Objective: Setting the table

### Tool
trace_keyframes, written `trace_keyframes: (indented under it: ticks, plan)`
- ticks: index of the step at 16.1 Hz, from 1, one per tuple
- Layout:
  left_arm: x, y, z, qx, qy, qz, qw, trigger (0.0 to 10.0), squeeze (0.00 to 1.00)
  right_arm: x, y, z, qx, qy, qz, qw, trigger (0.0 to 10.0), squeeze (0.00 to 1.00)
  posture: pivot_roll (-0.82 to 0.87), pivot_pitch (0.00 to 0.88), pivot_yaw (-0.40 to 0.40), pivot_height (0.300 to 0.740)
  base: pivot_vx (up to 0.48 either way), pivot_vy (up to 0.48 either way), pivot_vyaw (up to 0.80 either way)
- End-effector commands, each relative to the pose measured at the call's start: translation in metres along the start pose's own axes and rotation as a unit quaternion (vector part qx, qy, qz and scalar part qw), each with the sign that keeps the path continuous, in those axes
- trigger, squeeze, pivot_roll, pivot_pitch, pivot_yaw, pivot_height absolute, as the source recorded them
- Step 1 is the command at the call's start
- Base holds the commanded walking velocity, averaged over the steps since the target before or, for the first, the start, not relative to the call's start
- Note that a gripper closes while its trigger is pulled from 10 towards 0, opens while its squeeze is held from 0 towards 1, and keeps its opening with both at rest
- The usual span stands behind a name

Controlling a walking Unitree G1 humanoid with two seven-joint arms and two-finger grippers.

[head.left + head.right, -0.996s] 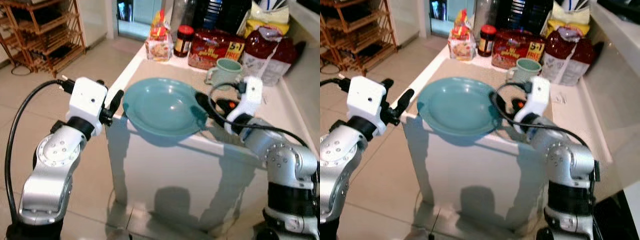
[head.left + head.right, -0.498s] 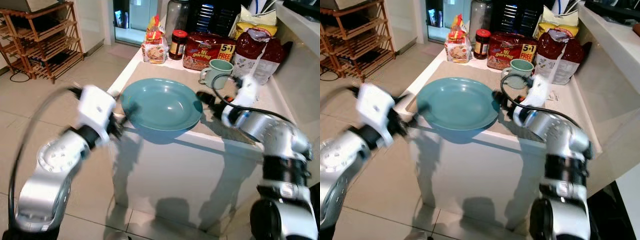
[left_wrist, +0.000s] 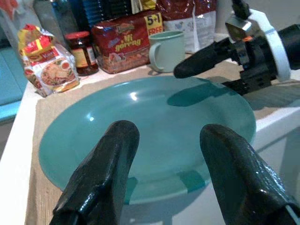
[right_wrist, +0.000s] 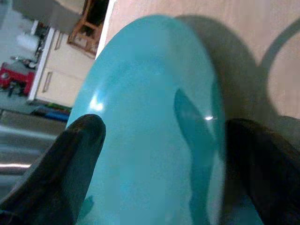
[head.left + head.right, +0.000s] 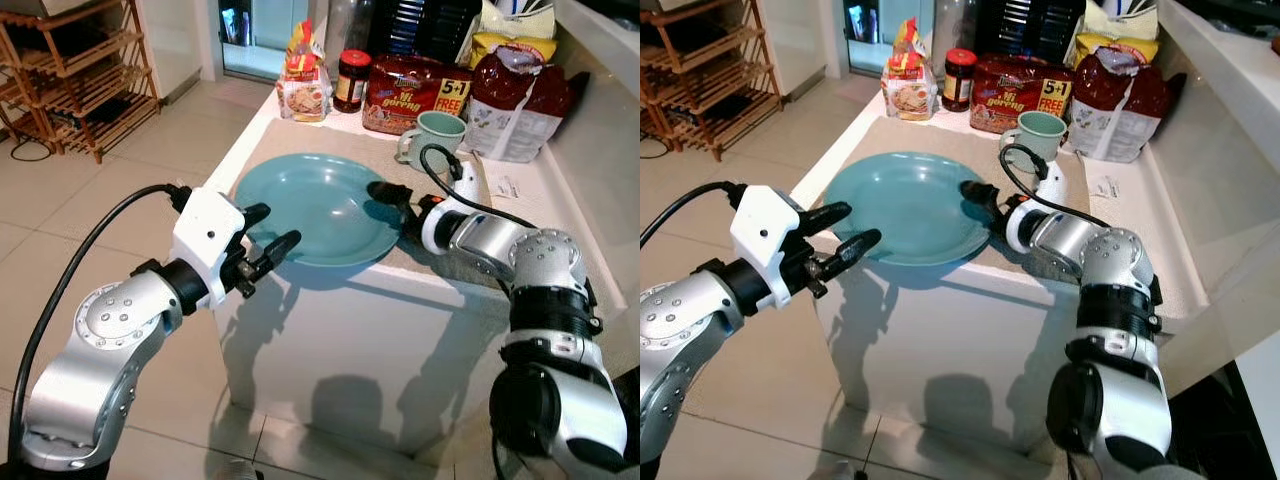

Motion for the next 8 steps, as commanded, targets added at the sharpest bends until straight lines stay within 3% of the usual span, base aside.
trace_keyframes:
  ticks: [1,2,3,8]
  plan:
    - [-0.0007,0.0023,0.0066,0.001,-0.015,0.002,1.000,10.0,0.00,-0.0007,0.0030,-0.0044,0.004,0.011,-0.004,1.000,9.9,0.00,0.15,0.000,-0.099,0.740,0.000,0.000,0.00]
    - [-0.0010,0.0016,0.0073,0.001,-0.017,0.000,1.000,10.0,0.00,-0.0005,0.0014,-0.0055,0.009,0.017,-0.019,1.000,7.2,0.00,0.15,0.000,-0.100,0.740,0.000,0.000,0.00]
    - [-0.0008,0.0017,0.0075,0.002,-0.018,-0.001,1.000,10.0,0.00,0.0004,-0.0012,-0.0047,0.015,0.015,-0.034,0.999,0.0,0.00,0.15,0.000,-0.103,0.740,0.000,0.000,0.00]
    - [0.0008,0.0031,0.0059,0.003,-0.017,0.000,1.000,10.0,0.00,-0.0013,-0.0019,-0.0050,0.030,0.023,-0.054,0.998,0.0,0.00,0.15,0.000,-0.103,0.740,0.000,0.000,0.00]
Point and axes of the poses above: a point about 5 cm out from each wrist's last joint towards the gripper, its own x axis pointing out of the wrist towards the gripper, its own y axis along the axis of the wrist's last joint, z = x × y, the point moved 3 cm from there along x, pointing out of the wrist towards the gripper, and after that the axes turned 1 degree about x, right-handed, at the moved point
